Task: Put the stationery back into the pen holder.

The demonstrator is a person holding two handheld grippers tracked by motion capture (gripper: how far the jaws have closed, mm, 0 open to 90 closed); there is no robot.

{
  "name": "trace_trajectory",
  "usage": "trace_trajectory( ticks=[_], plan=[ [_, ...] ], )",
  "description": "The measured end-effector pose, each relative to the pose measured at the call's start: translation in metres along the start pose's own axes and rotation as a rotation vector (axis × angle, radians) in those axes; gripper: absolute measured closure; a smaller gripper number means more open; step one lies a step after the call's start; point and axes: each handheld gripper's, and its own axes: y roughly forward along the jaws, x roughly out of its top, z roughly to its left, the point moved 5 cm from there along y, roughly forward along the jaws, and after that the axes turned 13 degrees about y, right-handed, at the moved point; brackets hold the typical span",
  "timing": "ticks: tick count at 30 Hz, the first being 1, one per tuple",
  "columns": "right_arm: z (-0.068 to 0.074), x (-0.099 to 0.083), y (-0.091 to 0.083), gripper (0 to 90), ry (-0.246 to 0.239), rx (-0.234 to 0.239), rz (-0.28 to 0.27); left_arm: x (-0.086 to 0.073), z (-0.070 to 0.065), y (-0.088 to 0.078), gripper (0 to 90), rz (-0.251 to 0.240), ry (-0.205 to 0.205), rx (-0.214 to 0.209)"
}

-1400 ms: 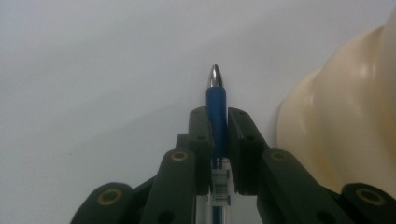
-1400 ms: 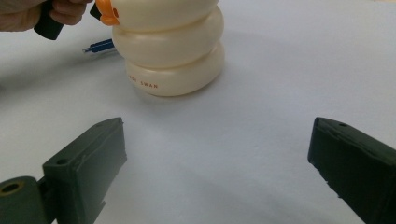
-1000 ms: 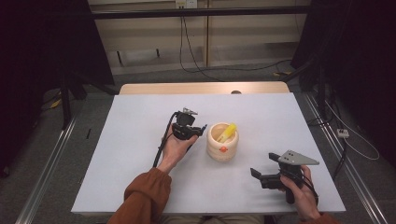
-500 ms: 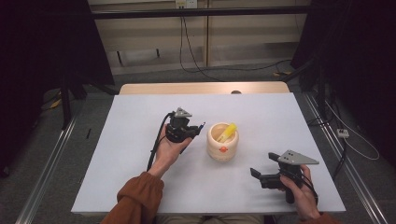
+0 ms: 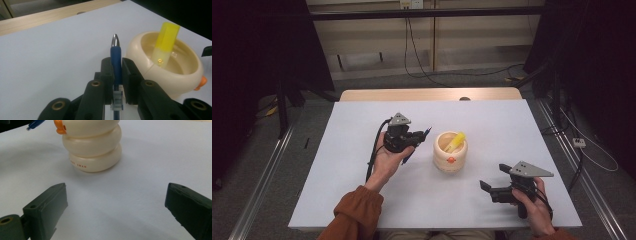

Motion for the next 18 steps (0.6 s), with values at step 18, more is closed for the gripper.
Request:
trace_trajectory(
  ticks=[18],
  plan=[
    [0.000,0.000,0.000,4.2,-0.005,0.000,0.001,0.019,-0.010,-0.019,80.4,-0.117,0.034,-0.028]
  ],
)
